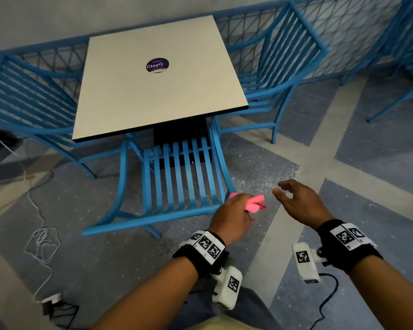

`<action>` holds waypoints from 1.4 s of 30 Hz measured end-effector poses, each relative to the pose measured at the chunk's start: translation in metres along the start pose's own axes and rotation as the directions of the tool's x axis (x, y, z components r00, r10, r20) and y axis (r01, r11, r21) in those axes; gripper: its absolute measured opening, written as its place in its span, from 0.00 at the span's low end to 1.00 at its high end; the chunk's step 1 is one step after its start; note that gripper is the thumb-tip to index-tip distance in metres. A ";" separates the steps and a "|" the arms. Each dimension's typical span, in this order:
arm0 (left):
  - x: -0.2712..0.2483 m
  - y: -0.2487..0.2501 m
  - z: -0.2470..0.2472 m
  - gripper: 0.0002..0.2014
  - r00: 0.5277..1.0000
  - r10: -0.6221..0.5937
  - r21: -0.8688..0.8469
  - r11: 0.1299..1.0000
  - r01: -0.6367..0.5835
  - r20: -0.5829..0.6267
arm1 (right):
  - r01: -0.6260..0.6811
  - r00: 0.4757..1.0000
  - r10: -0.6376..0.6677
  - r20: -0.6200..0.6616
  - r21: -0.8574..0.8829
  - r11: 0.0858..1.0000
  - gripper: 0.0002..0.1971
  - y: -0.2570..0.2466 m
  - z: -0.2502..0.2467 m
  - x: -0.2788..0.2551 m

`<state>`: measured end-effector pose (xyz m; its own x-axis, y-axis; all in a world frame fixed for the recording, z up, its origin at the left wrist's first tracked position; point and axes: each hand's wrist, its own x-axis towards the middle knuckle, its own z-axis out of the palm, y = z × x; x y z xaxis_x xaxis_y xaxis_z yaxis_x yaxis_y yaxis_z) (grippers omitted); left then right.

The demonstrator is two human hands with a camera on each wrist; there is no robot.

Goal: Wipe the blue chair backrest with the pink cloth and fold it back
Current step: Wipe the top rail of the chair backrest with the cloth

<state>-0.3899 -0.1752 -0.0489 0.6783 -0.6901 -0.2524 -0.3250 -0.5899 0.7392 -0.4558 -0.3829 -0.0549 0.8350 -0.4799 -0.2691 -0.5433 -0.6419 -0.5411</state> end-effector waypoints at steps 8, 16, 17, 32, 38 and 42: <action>-0.004 -0.016 0.010 0.17 0.975 -0.150 0.074 0.984 0.164 -0.163 | -0.002 0.999 0.002 0.033 0.007 1.000 0.24 0.000 0.004 -0.003; 0.002 0.004 0.051 0.25 0.998 0.017 -0.081 0.996 -0.022 -0.065 | 0.014 0.999 -0.014 0.040 -0.006 1.000 0.23 -0.002 0.006 0.001; 0.003 0.006 0.052 0.24 0.998 0.024 -0.097 0.995 -0.029 -0.058 | 0.012 0.999 -0.012 0.035 -0.005 1.000 0.22 -0.001 0.005 0.002; -0.015 -0.032 0.012 0.21 0.989 -0.083 -0.121 0.990 0.068 -0.124 | 0.072 0.993 -0.067 0.092 -0.059 0.996 0.22 -0.019 0.024 0.006; -0.015 -0.015 0.006 0.15 0.990 -0.129 -0.369 0.924 0.101 -0.053 | 0.139 0.986 -0.130 0.108 -0.078 0.987 0.22 -0.040 0.024 0.011; -0.023 -0.020 -0.011 0.12 0.991 -0.126 -0.434 0.892 0.130 0.037 | 0.182 0.973 -0.173 0.150 -0.047 0.982 0.21 -0.053 0.023 0.011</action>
<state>-0.3921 -0.1430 -0.0508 0.6893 -0.6249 -0.3666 0.0839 -0.4337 0.8971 -0.4157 -0.3405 -0.0477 0.9199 -0.2661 -0.2881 -0.3858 -0.7460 -0.5428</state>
